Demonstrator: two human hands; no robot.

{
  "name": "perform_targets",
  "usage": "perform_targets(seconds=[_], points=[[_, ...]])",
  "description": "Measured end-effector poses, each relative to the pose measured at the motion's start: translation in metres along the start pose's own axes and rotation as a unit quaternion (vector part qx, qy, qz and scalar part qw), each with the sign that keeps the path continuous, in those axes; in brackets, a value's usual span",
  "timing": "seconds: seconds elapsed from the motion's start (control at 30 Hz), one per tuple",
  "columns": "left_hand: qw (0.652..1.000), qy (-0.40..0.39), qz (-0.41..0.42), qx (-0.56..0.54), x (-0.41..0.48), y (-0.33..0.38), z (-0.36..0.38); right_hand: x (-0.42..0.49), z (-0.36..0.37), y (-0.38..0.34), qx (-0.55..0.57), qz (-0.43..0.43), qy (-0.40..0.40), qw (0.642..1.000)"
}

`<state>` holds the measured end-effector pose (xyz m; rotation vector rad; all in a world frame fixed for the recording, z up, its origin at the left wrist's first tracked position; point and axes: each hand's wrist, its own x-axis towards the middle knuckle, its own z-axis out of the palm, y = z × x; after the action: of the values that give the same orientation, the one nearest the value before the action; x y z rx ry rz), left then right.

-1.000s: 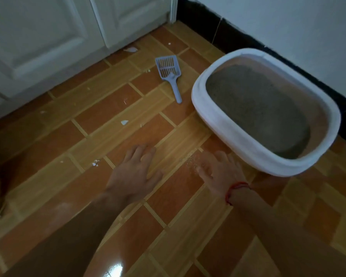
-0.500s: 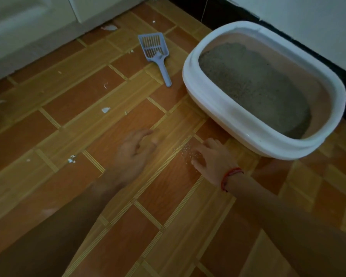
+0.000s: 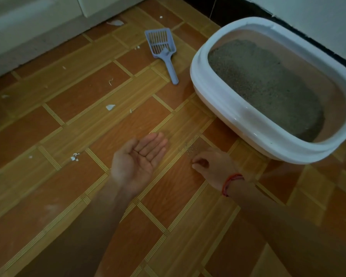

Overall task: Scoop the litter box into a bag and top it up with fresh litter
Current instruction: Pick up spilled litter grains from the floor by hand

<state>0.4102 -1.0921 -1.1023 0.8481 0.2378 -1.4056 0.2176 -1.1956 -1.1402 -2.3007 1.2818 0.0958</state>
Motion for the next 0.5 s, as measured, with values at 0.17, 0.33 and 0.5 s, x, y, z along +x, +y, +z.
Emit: perform_targets(seconds=[0.17,0.33,0.5], points=[[1.000,0.014,-0.001,-0.022,0.0038,-0.0020,-0.0058,0.0015,-0.0001,-0.0009,0.003,0.009,-0.016,1.000],[0.999,0.023,0.001,-0.025,0.0074,-0.0026,-0.0071,0.0052,0.0031,-0.0004,0.008,0.010,-0.008,1.000],[0.999,0.025,0.001,-0.028,0.0086,-0.0033,-0.0062,0.0074,0.0062,0.0008,0.013,0.011,-0.011,1.000]])
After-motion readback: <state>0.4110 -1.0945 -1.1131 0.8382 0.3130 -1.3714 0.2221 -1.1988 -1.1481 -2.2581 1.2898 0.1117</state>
